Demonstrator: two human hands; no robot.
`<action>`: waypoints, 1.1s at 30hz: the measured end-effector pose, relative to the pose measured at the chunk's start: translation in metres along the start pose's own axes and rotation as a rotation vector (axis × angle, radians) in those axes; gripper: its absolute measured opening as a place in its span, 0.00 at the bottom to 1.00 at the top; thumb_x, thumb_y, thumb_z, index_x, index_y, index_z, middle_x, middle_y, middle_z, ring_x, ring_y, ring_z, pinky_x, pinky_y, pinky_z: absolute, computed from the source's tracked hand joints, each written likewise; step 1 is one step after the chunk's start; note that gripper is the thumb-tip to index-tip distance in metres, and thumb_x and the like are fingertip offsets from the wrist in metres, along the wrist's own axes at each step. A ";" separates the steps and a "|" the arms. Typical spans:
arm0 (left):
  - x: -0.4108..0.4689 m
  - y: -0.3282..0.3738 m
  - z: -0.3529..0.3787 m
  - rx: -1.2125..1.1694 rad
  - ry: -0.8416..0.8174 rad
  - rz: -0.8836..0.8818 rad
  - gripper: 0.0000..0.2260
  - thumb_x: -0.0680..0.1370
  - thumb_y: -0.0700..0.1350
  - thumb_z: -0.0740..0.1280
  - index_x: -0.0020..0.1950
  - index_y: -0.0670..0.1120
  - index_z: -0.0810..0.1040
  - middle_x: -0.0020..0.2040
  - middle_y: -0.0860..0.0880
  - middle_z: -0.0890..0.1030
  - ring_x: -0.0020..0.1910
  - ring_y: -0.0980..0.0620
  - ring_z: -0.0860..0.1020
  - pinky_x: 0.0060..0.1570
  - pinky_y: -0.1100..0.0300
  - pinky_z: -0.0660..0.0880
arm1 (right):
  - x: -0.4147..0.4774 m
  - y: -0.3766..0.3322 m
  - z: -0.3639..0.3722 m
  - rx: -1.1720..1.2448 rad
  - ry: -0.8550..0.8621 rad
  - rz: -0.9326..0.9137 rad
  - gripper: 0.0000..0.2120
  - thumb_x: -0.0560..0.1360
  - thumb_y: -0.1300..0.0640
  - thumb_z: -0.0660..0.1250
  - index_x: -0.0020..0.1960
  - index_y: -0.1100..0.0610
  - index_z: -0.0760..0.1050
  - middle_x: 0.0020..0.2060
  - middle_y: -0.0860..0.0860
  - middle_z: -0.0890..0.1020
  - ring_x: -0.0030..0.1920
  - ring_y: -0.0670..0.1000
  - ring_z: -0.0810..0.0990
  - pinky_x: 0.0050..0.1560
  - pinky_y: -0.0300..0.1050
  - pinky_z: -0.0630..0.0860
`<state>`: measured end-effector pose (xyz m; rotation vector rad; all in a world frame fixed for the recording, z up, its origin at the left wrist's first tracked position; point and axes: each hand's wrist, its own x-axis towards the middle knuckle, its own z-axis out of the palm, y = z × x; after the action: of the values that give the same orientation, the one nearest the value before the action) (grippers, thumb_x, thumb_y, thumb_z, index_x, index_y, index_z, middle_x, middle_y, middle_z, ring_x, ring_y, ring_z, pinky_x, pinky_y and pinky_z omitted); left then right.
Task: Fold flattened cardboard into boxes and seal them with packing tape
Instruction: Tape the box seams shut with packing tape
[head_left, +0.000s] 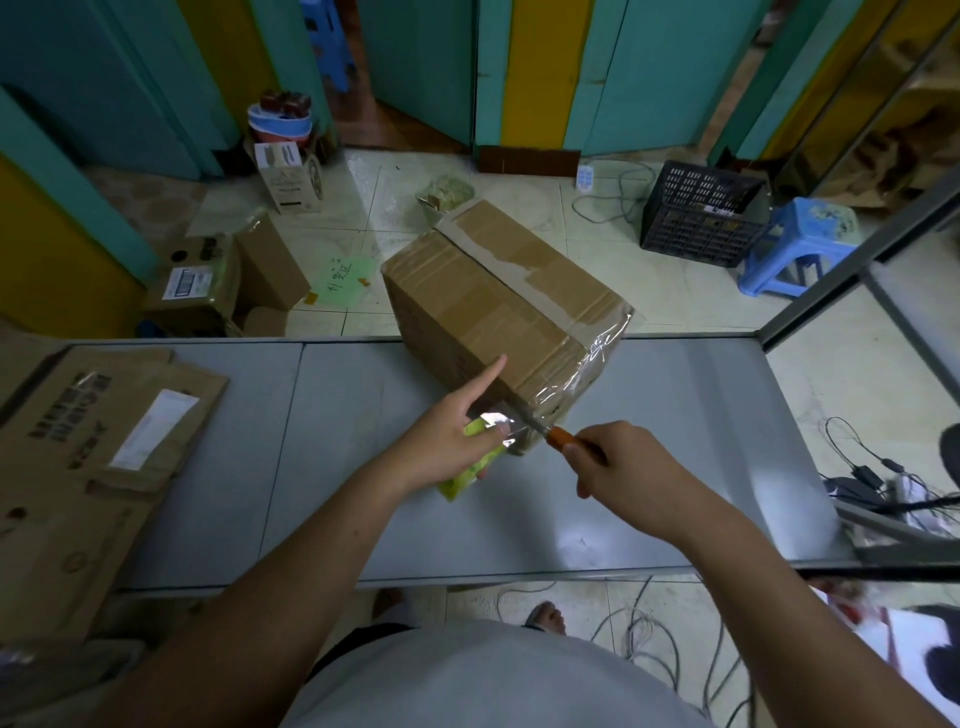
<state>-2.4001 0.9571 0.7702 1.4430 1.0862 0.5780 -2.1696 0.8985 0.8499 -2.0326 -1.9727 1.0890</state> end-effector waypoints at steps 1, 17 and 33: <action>0.000 0.000 0.000 -0.011 -0.006 -0.009 0.36 0.81 0.51 0.71 0.77 0.80 0.56 0.81 0.55 0.68 0.49 0.51 0.87 0.47 0.60 0.84 | -0.002 0.002 -0.001 -0.005 -0.001 -0.001 0.20 0.86 0.50 0.61 0.39 0.58 0.78 0.35 0.51 0.86 0.27 0.44 0.77 0.33 0.41 0.75; -0.005 0.004 -0.004 0.072 -0.023 0.010 0.38 0.83 0.45 0.71 0.79 0.78 0.56 0.73 0.24 0.69 0.33 0.51 0.85 0.42 0.56 0.84 | 0.013 0.105 0.075 -0.294 0.091 -0.043 0.08 0.82 0.49 0.67 0.57 0.49 0.81 0.43 0.46 0.79 0.42 0.48 0.79 0.42 0.43 0.78; -0.033 -0.027 -0.024 0.488 0.053 0.020 0.39 0.77 0.56 0.62 0.80 0.78 0.43 0.35 0.53 0.82 0.32 0.56 0.83 0.31 0.51 0.77 | 0.050 0.108 0.047 0.094 0.748 -0.218 0.10 0.81 0.59 0.69 0.61 0.54 0.80 0.57 0.50 0.78 0.61 0.54 0.76 0.62 0.53 0.74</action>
<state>-2.4425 0.9375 0.7567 1.8667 1.3160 0.3785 -2.1103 0.9089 0.7368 -1.7502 -1.6411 0.2874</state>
